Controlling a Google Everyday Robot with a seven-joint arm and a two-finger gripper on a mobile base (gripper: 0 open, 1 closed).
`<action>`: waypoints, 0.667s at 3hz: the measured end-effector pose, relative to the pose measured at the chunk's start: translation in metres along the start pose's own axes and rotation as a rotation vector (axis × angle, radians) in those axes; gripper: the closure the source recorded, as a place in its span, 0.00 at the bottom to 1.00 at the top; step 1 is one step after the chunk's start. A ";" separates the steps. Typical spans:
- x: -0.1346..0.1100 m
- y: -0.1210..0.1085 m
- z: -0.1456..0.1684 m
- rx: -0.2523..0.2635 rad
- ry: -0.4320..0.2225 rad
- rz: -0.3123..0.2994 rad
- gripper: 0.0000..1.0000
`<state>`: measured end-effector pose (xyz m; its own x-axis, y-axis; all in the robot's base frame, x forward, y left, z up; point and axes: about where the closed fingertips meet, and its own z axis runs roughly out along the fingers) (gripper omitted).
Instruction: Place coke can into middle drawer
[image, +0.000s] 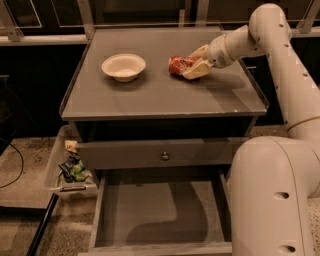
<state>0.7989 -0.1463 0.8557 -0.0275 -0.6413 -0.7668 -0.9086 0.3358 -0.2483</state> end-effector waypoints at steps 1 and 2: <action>0.000 0.000 0.000 0.000 0.000 0.000 1.00; 0.000 0.000 0.000 0.000 0.000 0.000 1.00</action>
Offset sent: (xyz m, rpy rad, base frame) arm 0.0000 0.0000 0.0000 0.0000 0.0000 0.0000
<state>0.7989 -0.1462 0.8556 -0.0275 -0.6413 -0.7668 -0.9087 0.3357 -0.2482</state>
